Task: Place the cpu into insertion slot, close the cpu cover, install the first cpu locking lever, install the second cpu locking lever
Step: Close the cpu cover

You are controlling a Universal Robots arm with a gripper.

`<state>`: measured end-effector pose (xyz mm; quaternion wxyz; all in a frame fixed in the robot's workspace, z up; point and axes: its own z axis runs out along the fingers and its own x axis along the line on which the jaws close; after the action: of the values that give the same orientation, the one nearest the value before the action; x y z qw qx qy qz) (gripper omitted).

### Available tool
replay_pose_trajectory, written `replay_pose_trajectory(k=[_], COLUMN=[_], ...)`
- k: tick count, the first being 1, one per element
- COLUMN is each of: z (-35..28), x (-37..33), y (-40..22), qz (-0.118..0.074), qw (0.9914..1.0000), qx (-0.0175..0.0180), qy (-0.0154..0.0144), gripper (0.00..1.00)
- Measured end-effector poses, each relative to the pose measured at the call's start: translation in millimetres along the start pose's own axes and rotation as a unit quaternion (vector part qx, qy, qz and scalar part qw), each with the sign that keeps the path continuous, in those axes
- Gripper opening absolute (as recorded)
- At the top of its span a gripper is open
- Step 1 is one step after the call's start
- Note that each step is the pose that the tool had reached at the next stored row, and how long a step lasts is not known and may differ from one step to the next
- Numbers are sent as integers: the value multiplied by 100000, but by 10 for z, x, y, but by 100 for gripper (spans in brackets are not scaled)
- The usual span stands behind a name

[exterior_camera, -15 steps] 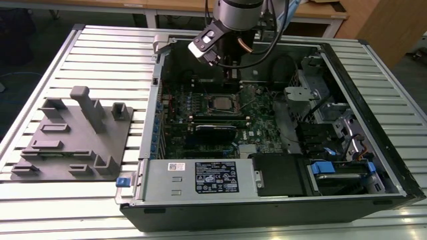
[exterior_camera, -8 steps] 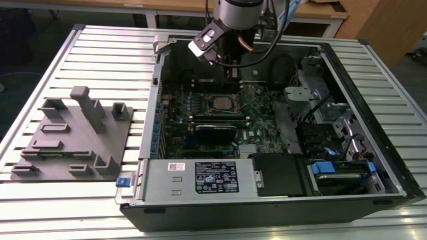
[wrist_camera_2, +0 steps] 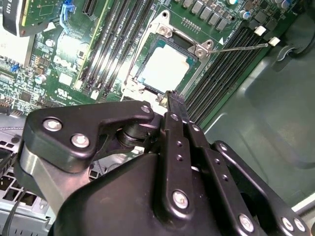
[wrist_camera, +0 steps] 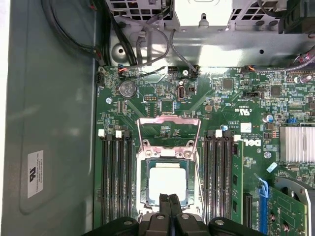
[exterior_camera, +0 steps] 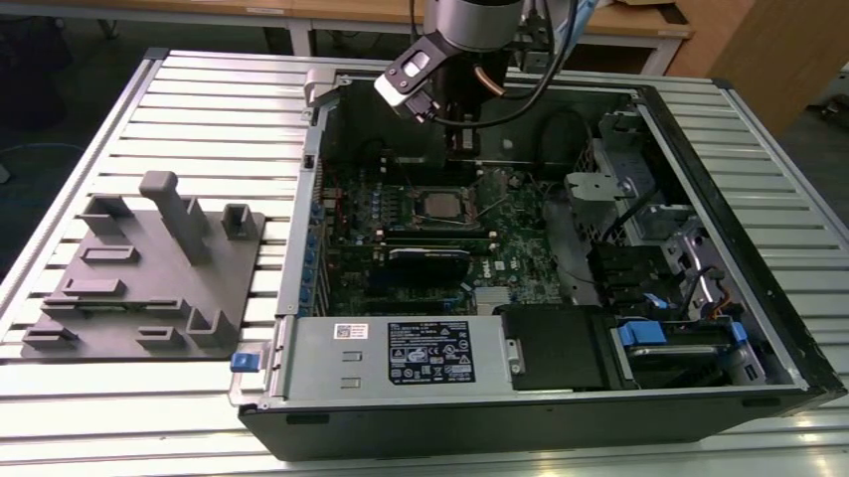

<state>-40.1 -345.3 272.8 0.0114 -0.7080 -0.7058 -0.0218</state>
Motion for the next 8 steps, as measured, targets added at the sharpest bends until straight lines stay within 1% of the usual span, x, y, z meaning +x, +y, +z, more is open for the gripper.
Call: replay_pose_trajectory(k=[2,4,8], z=[0,-17,-29], x=[0,1,1], y=[0,0,0], qz=[2,0,2], qw=[100000,100000,100000], qx=[-4,2,17], qy=[7,-6,-32], gripper=[11,11,11])
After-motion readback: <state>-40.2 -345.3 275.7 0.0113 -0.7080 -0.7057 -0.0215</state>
